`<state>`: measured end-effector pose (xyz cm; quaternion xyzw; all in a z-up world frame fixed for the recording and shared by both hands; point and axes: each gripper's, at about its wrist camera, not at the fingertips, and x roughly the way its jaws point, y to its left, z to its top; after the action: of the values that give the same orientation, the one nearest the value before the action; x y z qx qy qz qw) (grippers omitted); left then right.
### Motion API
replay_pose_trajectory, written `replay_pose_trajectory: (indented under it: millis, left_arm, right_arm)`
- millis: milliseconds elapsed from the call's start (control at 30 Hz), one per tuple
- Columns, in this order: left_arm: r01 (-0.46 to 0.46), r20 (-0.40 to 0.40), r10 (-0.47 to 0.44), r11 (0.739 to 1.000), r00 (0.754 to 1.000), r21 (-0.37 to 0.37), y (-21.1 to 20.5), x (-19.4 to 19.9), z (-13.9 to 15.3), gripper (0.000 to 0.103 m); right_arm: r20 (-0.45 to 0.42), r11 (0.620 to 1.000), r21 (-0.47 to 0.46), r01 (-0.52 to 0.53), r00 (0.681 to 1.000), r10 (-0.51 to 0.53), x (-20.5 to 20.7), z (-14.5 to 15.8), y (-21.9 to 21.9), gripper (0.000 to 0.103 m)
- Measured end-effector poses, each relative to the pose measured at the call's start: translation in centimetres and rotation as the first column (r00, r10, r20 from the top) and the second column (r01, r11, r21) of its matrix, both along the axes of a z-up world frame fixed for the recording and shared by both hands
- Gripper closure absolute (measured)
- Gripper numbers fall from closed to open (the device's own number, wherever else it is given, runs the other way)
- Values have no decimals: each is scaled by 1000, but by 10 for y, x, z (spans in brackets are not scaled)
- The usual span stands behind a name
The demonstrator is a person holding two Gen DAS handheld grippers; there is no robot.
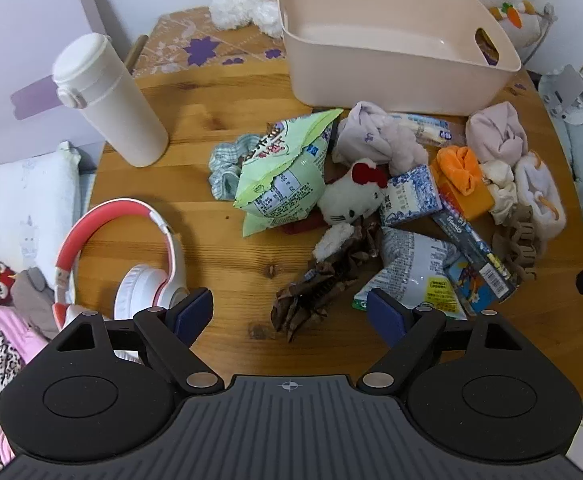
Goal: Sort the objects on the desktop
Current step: 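Grasp the brown hair clip with the left tool while the right tool grasps the Sanrio box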
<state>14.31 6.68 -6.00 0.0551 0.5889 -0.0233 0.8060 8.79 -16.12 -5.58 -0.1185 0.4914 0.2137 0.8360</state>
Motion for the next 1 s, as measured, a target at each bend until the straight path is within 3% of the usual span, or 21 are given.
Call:
replay_pose_trajectory:
  millis: [267, 400, 533, 633, 800, 900, 1000]
  left_arm:
    - [59, -14, -60, 996, 998, -59, 16, 17, -30, 18]
    - [138, -9, -139, 986, 990, -95, 15, 19, -48, 18]
    - [205, 3, -205, 976, 979, -72, 8, 20, -67, 20]
    - [230, 8, -230, 972, 973, -37, 4, 20, -75, 29]
    - [285, -4, -286, 958, 958, -25, 0, 20, -92, 33]
    - [322, 6, -322, 945, 947, -49, 2, 20, -101, 36]
    - [371, -16, -373, 927, 928, -59, -2, 22, -112, 36]
  right_arm:
    - [0, 992, -27, -121, 993, 121, 8, -32, 35, 18]
    - [-47, 988, -45, -149, 988, 146, 19, -52, 38, 30]
    - [-75, 987, -67, -146, 987, 141, 31, -69, 37, 38]
    - [-103, 986, -71, -151, 984, 143, 38, -79, 39, 38]
    - [-135, 979, -74, -190, 975, 179, 41, -90, 52, 39]
    - [-157, 977, -67, -204, 969, 191, 44, -97, 57, 42]
    - [-181, 974, -64, -216, 963, 201, 49, -105, 62, 52]
